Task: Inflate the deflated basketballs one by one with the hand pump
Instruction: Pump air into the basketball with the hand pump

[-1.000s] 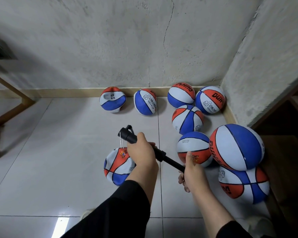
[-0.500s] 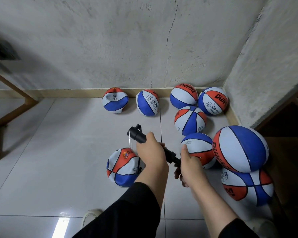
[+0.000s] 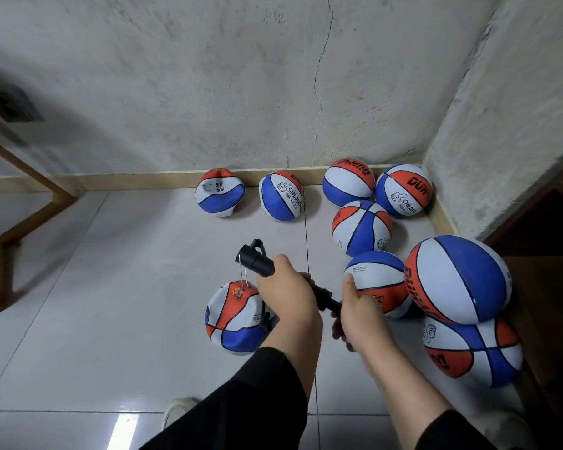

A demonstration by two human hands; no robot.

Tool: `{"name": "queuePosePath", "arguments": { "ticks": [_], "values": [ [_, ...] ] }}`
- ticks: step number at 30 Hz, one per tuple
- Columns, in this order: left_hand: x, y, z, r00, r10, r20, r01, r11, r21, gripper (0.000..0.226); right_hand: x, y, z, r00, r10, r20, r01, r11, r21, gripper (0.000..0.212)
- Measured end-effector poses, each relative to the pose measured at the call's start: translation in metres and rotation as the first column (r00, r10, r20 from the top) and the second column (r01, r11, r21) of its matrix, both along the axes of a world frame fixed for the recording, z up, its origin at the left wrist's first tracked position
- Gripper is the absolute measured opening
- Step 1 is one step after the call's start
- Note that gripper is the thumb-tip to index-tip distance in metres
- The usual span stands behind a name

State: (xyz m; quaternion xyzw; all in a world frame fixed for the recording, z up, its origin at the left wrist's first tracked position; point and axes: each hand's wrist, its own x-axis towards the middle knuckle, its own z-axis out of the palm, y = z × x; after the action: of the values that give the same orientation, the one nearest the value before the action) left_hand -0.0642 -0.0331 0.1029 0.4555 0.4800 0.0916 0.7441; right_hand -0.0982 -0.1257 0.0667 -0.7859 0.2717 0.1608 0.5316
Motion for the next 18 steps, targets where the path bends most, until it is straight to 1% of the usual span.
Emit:
{"name": "queuePosePath", "arguments": {
  "ticks": [2,4,7,10,13,15,18],
  "values": [
    [-0.002,-0.003,0.000,1.000,0.001,0.000,-0.001,1.000,0.007,0.008,0.005,0.006,0.003,0.998,0.047,0.030,-0.046,0.998,-0.032,0.071],
    [-0.004,-0.004,0.001,1.000,-0.010,0.001,0.010,1.000,0.000,0.008,0.005,0.008,0.004,0.998,0.050,0.031,-0.049,0.998,-0.036,0.069],
    [0.000,0.001,0.002,0.999,-0.049,0.015,0.049,0.999,0.008,0.012,0.003,0.004,0.002,1.000,-0.013,-0.006,0.013,1.000,0.024,0.068],
    [0.009,0.014,0.001,0.998,-0.054,0.014,0.054,0.998,0.025,0.025,0.001,-0.010,0.001,0.989,-0.127,-0.082,0.133,0.988,0.081,0.073],
    [0.011,0.020,-0.002,0.999,-0.044,0.006,0.044,0.999,0.027,0.030,-0.003,-0.020,-0.004,0.977,-0.161,-0.138,0.174,0.980,0.092,0.075],
    [0.008,0.016,-0.002,0.999,-0.038,0.005,0.038,0.999,0.021,0.027,-0.003,-0.018,-0.006,0.981,-0.148,-0.129,0.159,0.984,0.079,0.074],
    [0.002,0.003,0.000,0.999,-0.033,0.013,0.033,0.999,0.024,0.011,0.002,-0.007,-0.007,0.994,-0.085,-0.071,0.088,0.995,0.044,0.073]
  ]
}}
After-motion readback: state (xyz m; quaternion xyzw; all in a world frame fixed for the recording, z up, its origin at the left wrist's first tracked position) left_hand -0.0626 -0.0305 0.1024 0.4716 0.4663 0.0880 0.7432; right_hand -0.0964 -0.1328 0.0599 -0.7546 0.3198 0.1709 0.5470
